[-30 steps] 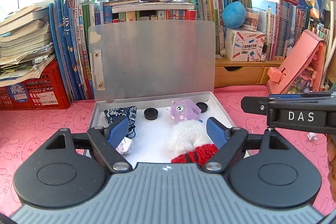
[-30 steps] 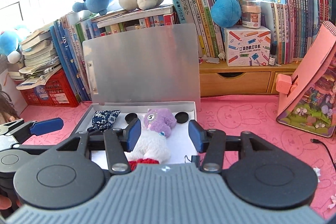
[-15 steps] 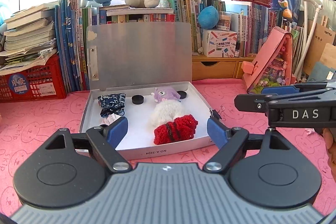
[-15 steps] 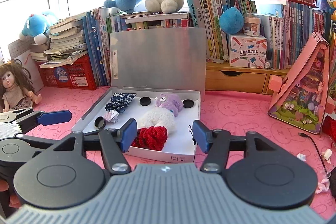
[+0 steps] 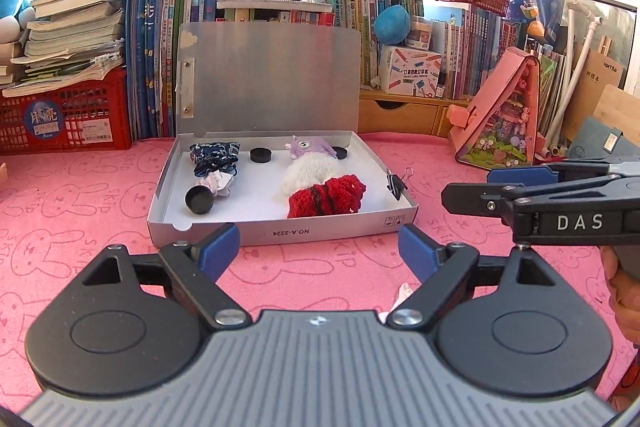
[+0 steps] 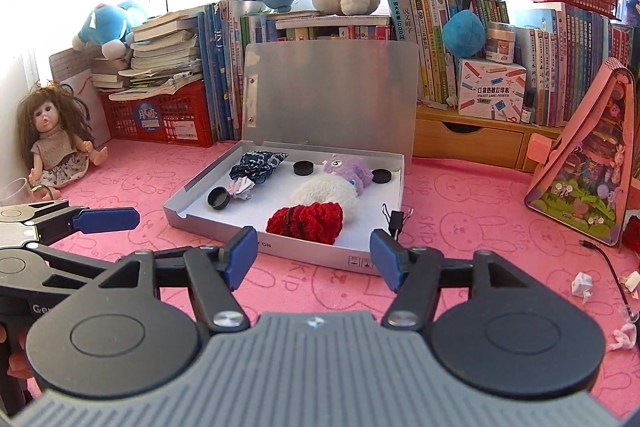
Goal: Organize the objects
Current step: 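Move both grippers back toward the green checked cloth bundle, then grasp the green checked cloth bundle with the left gripper while the right gripper grasps a black lid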
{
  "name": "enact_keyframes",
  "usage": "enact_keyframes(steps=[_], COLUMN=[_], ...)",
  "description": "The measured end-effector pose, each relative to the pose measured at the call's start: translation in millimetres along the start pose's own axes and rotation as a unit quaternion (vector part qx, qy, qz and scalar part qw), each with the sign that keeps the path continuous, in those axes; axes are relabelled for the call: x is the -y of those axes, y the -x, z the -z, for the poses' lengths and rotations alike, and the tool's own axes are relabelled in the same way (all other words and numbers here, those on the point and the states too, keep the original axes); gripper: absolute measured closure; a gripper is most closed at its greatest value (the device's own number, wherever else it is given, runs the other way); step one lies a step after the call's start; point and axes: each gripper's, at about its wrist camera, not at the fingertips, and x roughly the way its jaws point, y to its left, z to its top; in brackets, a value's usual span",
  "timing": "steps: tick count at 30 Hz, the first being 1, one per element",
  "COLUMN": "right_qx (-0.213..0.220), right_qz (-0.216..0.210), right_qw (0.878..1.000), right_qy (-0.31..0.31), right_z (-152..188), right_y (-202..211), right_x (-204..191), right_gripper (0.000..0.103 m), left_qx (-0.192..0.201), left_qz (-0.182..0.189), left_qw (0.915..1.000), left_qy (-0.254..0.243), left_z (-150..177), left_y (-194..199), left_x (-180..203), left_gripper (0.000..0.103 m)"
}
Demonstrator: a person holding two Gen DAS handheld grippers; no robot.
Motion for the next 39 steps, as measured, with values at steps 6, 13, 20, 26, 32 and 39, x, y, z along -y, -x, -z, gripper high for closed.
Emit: enact_keyframes(steps=[6, 13, 20, 26, 32, 39], right_qx=[-0.001, -0.012, -0.037, -0.054, -0.063, -0.065], right_qz=[-0.028, -0.050, -0.076, -0.119, -0.147, -0.127], right_qw=[1.000, 0.999, 0.996, 0.990, 0.984, 0.983], right_qy=[-0.005, 0.005, 0.030, 0.056, 0.080, 0.117], right_z=[25, 58, 97, 120, 132, 141], right_y=[7, 12, 20, 27, 29, 30], right_x=[2, 0, -8, -22, -40, -56], right_gripper=[0.026, 0.024, 0.024, 0.024, 0.026, 0.054], left_qx=[-0.004, -0.013, -0.013, -0.021, -0.032, -0.037], left_qz=[-0.012, -0.011, 0.001, 0.022, 0.035, 0.033], left_qw=[0.9999, 0.9998, 0.9997, 0.9992, 0.9985, 0.9982], left_qy=[0.000, 0.005, -0.020, -0.024, -0.028, -0.032], left_z=[26, 58, 83, 89, 91, 92], left_y=[12, 31, 47, 47, 38, 25], left_x=[-5, -10, 0, 9, 17, 22], left_gripper=[0.013, 0.013, 0.014, 0.021, 0.037, 0.040])
